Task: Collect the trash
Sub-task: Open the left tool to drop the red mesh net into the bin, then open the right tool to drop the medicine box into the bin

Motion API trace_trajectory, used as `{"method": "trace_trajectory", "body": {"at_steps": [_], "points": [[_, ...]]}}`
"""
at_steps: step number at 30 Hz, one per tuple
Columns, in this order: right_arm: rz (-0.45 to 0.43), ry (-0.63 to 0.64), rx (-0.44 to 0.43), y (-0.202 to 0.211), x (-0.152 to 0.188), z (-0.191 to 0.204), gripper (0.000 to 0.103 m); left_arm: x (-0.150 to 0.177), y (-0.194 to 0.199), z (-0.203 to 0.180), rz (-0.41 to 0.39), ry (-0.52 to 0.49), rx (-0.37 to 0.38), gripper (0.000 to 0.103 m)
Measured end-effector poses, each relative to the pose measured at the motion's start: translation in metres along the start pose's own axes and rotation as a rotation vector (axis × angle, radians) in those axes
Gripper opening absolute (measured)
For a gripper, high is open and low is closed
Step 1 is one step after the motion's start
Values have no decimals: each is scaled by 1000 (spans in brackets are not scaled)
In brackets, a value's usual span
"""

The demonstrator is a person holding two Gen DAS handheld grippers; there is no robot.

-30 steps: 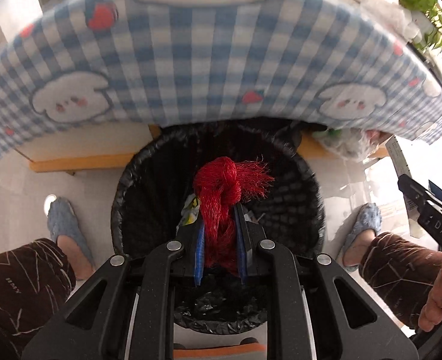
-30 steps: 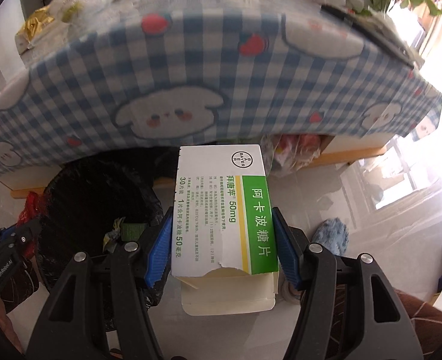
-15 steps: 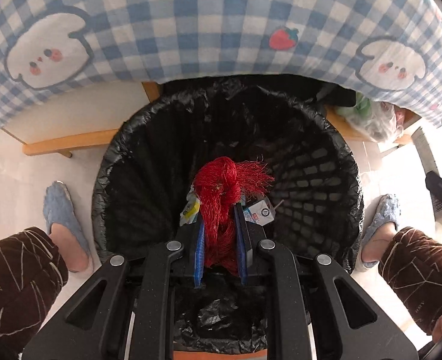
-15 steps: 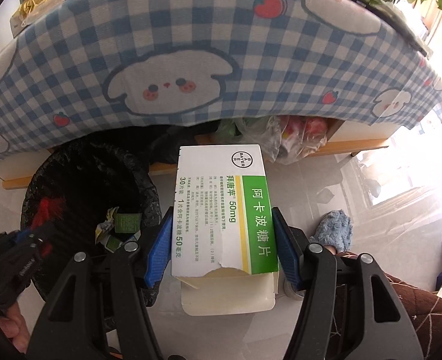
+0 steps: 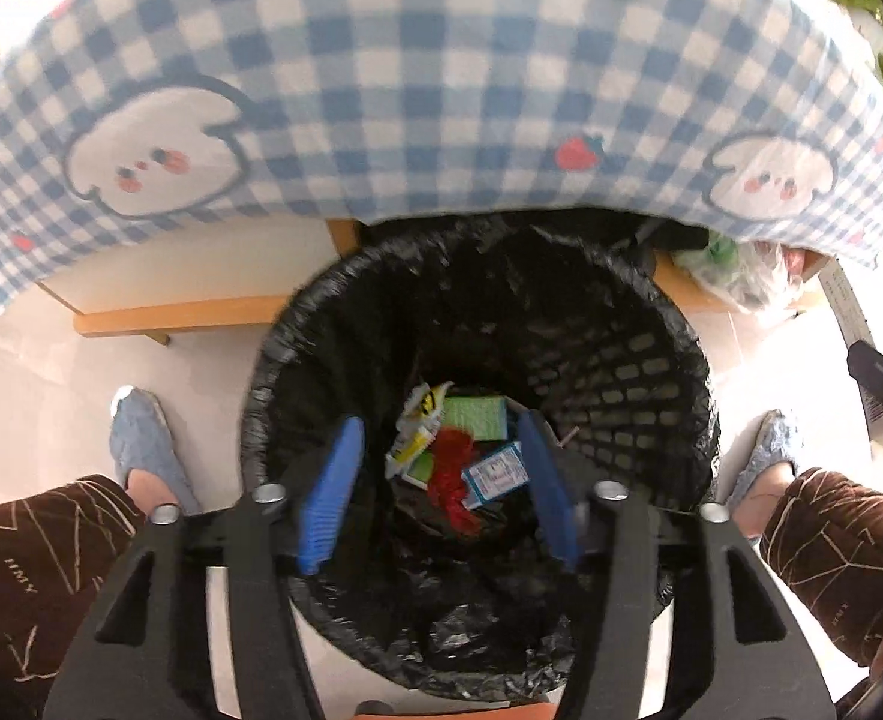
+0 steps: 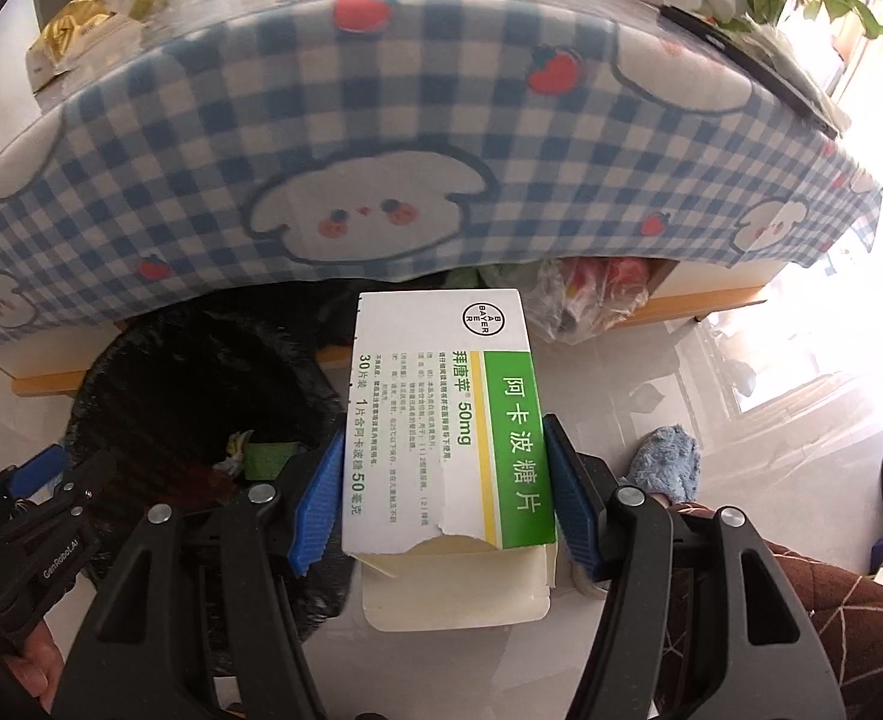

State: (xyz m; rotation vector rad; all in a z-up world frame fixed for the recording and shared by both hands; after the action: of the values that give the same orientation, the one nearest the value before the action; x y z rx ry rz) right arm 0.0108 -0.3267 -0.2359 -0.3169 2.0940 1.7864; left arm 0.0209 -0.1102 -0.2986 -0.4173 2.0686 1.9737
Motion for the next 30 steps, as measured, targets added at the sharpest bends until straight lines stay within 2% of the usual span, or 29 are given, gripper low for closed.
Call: {"method": "trace_trajectory", "body": {"at_steps": [10,16,24,30], "points": [[-47,63,-55,21,-9,54,59,-14,35,27,-95,-2,-17,88],[-64,94,-87,28,-15,86,59,-16,46,65,-118,57,-33,96],[-74,145,-127,29,-18,133,59,-18,45,112,-123,117,-57,97],[-48,178,-148,16,-15,162,59,-12,33,141,-104,146,-73,97]]}}
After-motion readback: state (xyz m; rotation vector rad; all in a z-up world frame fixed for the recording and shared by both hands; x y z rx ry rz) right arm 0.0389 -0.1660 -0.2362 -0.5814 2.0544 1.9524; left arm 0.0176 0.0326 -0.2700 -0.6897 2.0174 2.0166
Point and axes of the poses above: each gripper's, at about its wrist camera, not at the fingertips, and y roughly against the way its jaws point, z to its left, x to its underside, the point moved 10 cm from there along -y, roughly the way its jaws point, and after that the axes turned 4 degrees about y, right-handed, at the moved point
